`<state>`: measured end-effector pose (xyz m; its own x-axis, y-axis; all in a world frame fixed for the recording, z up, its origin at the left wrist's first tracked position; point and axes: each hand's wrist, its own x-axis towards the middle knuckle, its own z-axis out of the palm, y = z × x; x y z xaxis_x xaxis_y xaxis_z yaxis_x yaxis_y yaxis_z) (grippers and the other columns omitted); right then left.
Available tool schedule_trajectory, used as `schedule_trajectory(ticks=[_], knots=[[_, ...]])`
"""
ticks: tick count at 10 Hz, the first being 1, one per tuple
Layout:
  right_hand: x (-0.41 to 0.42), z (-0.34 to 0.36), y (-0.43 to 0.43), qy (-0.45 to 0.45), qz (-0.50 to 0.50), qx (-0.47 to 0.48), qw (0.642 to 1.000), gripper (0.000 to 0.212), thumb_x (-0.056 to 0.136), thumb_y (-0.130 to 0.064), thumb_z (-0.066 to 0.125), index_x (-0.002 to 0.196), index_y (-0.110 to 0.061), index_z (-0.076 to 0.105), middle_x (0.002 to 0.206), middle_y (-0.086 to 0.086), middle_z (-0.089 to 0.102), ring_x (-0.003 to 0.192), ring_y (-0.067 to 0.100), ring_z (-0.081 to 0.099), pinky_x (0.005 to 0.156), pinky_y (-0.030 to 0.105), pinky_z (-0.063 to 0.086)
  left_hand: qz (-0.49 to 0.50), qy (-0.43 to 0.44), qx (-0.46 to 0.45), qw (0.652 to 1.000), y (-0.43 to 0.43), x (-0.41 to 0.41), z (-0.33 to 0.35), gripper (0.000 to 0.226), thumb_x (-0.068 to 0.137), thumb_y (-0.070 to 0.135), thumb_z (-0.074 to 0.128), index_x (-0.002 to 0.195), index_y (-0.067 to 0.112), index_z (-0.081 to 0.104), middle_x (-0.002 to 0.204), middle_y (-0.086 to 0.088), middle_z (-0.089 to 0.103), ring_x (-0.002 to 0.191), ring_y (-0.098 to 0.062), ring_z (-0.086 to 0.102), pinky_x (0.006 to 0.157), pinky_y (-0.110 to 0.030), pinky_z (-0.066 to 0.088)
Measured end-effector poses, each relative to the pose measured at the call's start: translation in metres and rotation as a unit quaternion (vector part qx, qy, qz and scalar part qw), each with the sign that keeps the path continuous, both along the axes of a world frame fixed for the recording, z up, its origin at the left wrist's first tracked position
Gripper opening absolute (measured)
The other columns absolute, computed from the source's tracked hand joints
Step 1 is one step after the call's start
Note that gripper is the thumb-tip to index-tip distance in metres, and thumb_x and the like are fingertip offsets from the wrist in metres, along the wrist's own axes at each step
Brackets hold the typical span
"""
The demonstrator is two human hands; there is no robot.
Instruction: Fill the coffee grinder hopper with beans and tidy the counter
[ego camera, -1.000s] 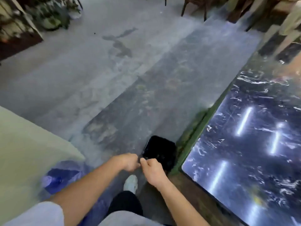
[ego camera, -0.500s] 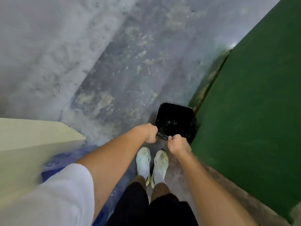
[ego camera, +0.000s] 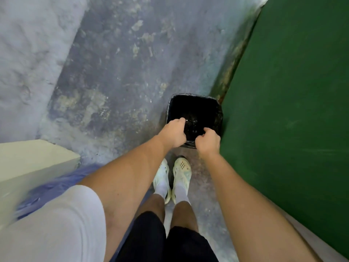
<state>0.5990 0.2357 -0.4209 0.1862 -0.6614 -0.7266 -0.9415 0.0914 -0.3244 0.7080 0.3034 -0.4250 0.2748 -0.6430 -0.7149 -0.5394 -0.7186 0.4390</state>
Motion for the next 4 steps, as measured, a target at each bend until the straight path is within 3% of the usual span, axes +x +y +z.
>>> schedule_trajectory(ticks=[2,3,4], knots=[[-0.007,0.033,0.009,0.004,0.088,0.039,0.995,0.051,0.094,-0.021,0.045,0.142,-0.008,0.037,0.142,0.019,0.047,0.125,0.035,0.048,0.105,0.039,0.04,-0.071,-0.004,0.063,0.996,0.018,0.012,0.03,0.035,0.09,0.016,0.055,0.122,0.001,0.047,0.123,-0.02,0.055,0.11,-0.036,0.055,0.089,-0.043,0.048],[-0.013,0.07,0.015,0.015,0.145,0.04,0.989,0.054,0.095,-0.038,0.04,0.144,-0.015,0.033,0.15,0.018,0.034,0.135,0.034,0.034,0.108,0.042,0.031,-0.128,-0.044,0.101,0.986,0.028,0.017,0.063,0.041,0.09,0.027,0.055,0.123,0.006,0.047,0.128,-0.015,0.052,0.117,-0.034,0.051,0.097,-0.045,0.045],[-0.019,0.107,0.024,0.034,0.191,0.058,0.979,0.059,0.093,-0.051,0.033,0.144,-0.023,0.032,0.153,0.016,0.027,0.139,0.032,0.027,0.109,0.046,0.029,-0.202,-0.083,0.161,0.963,0.038,0.011,0.106,0.061,0.087,0.042,0.055,0.138,0.012,0.041,0.139,-0.011,0.043,0.131,-0.03,0.038,0.104,-0.053,0.036]])
